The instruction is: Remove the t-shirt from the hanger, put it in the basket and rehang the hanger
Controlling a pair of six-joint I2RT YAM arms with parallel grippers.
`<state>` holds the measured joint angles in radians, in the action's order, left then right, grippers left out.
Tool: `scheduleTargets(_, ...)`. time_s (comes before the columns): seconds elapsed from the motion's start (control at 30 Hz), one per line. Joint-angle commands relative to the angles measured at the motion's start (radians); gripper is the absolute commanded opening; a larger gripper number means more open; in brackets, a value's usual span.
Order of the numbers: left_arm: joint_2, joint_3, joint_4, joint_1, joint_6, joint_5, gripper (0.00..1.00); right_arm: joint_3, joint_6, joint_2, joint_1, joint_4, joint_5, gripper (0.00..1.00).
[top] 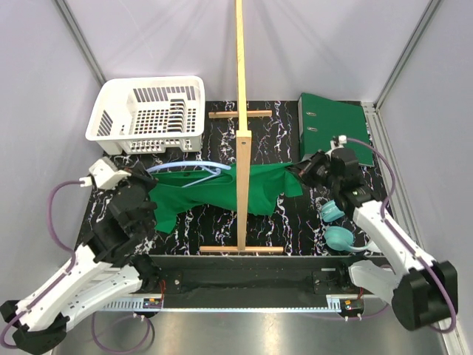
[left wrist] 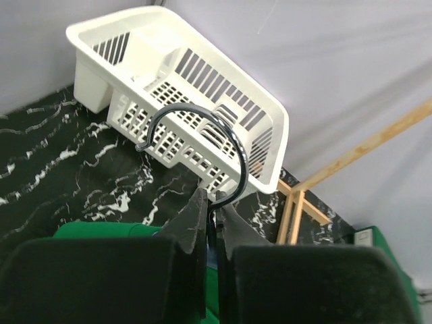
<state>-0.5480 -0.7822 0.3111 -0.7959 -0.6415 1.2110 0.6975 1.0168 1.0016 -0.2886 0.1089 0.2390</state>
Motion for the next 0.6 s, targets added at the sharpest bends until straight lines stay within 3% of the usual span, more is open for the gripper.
scheduleTargets(0.0, -0.119, -0.127, -0.143, 0.026, 0.252, 0.082, 0.00, 0.112, -0.230, 0.103, 0.042, -0.092, 0.149, 0.00)
scheduleTargets(0.07, -0.177, -0.172, -0.126, 0.026, 0.272, 0.073, 0.00, 0.173, -0.311, 0.164, 0.033, -0.092, 0.314, 0.02)
scheduleTargets(0.13, -0.248, -0.216, -0.145, 0.026, 0.336, 0.029, 0.00, 0.238, -0.372, 0.222, 0.003, -0.020, 0.452, 0.26)
scheduleTargets(0.2, -0.286, -0.241, -0.199, 0.026, 0.409, -0.007, 0.00, 0.386, -0.480, 0.343, -0.029, 0.220, 0.494, 0.49)
scheduleTargets(0.33, -0.389, -0.291, -0.196, 0.026, 0.476, -0.098, 0.00, 0.421, -0.538, 0.348, -0.037, 0.284, 0.444, 0.76)
scheduleTargets(0.57, -0.470, -0.374, -0.080, 0.026, 0.506, -0.272, 0.00, 0.438, -0.621, 0.243, -0.040, 0.284, 0.434, 0.85)
